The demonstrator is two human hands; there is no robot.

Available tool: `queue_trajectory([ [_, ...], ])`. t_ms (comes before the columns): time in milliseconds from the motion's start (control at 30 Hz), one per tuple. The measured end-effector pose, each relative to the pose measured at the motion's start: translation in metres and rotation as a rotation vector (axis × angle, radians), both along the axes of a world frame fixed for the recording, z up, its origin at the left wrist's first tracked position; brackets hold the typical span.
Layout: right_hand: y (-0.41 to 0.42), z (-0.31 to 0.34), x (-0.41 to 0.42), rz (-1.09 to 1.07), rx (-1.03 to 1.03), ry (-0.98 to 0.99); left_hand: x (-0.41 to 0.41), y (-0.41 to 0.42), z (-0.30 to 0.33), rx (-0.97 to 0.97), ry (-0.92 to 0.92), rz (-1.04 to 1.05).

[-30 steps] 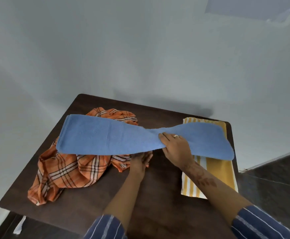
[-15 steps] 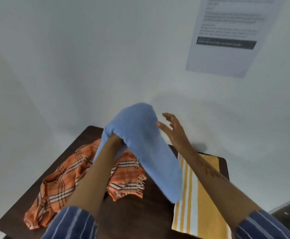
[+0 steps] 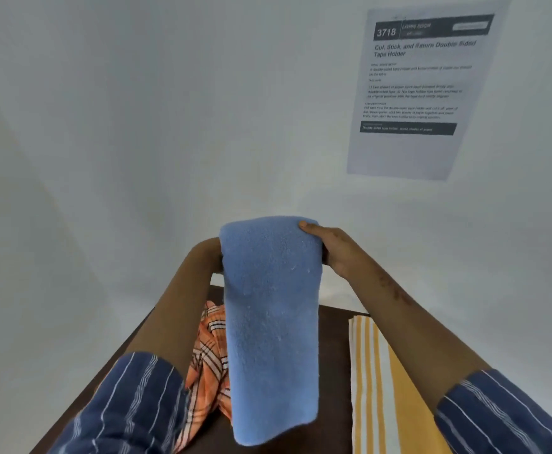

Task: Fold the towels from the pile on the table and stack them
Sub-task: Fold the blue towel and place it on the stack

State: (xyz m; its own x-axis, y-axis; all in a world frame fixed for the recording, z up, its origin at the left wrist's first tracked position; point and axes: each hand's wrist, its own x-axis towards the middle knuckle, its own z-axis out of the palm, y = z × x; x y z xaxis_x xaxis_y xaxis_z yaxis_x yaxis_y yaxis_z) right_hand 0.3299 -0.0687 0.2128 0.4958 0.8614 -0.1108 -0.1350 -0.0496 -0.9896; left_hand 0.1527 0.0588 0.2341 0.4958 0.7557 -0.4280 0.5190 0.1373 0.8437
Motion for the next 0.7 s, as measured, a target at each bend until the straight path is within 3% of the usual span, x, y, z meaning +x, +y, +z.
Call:
queue_trajectory([
  [67, 0.004, -0.004, -0.004, -0.074, -0.049, 0.045, -0.004, 0.009, -0.007, -0.147, -0.051, -0.089],
  [167, 0.009, -0.009, -0.004, -0.099, -0.086, 0.100, 0.000, 0.027, -0.023, -0.303, -0.216, 0.102],
  [267, 0.015, -0.009, 0.003, -0.141, -0.095, 0.068, 0.013, 0.029, -0.034, -0.380, -0.260, 0.253],
  [333, 0.019, -0.012, 0.005, -0.193, -0.117, 0.010, 0.025, 0.033, -0.036, -0.386, -0.376, 0.333],
  [433, 0.022, -0.012, 0.011, -0.278, -0.039, -0.011, 0.043, 0.029, -0.029, -0.307, -0.516, 0.281],
  [567, 0.018, -0.005, 0.014, -0.334, 0.042, -0.036, 0.054, 0.025, -0.027, -0.126, -0.562, 0.276],
  [700, -0.006, -0.024, 0.005, -0.375, 0.004, -0.020, 0.041, 0.010, -0.060, -0.154, -0.549, 0.277],
])
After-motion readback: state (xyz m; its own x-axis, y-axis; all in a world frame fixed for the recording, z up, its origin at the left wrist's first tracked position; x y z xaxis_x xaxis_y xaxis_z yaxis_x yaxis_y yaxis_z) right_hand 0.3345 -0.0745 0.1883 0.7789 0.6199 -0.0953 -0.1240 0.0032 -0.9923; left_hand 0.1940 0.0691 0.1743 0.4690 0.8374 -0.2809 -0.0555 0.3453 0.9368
